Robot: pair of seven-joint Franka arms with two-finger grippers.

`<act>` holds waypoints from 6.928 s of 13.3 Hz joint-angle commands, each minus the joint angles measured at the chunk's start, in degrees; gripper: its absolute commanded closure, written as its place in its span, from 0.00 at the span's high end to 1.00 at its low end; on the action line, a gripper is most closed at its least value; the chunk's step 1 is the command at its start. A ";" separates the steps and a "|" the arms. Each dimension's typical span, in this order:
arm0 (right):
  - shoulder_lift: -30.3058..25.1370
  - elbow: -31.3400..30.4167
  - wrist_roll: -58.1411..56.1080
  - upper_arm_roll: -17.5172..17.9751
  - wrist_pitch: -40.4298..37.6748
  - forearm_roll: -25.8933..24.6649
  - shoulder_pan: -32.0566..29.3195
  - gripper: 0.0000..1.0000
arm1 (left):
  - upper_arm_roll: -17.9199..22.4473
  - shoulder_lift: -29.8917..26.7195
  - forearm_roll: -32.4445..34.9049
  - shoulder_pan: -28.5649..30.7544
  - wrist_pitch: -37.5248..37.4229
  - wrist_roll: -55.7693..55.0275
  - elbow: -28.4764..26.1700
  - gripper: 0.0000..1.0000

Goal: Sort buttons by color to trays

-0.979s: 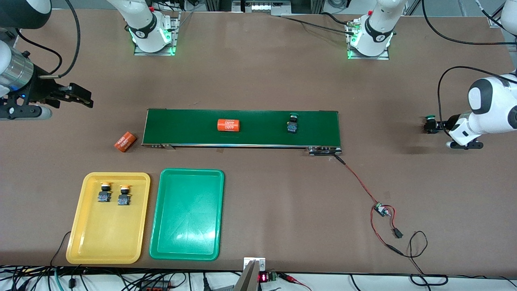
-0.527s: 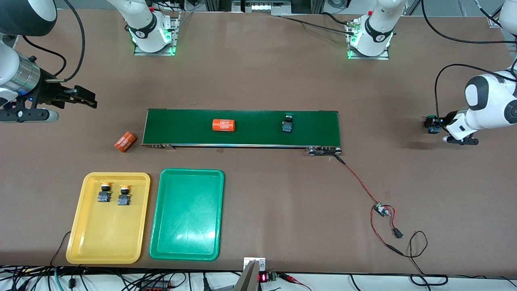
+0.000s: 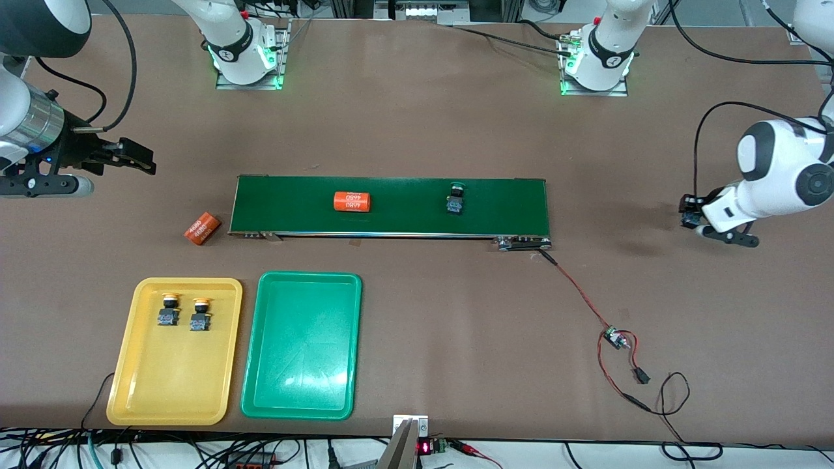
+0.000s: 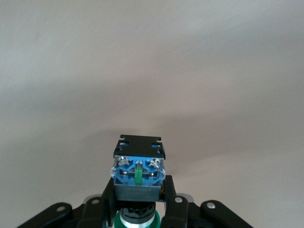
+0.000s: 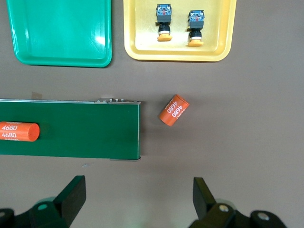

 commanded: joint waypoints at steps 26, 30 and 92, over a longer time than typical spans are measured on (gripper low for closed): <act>3.06 1.40 -0.05 -0.37 -0.25 -0.86 -0.51 1.00 | -7.58 0.89 -20.90 -33.49 4.68 -43.62 1.87 0.00; 3.42 2.10 0.47 -0.28 0.45 -2.34 -0.16 1.00 | -7.32 1.24 -20.90 -33.49 4.77 -43.36 2.13 0.21; 39.18 8.61 24.92 -4.59 48.68 -10.97 18.13 0.16 | 26.43 -13.09 -21.08 -39.46 -39.63 -17.63 43.35 1.00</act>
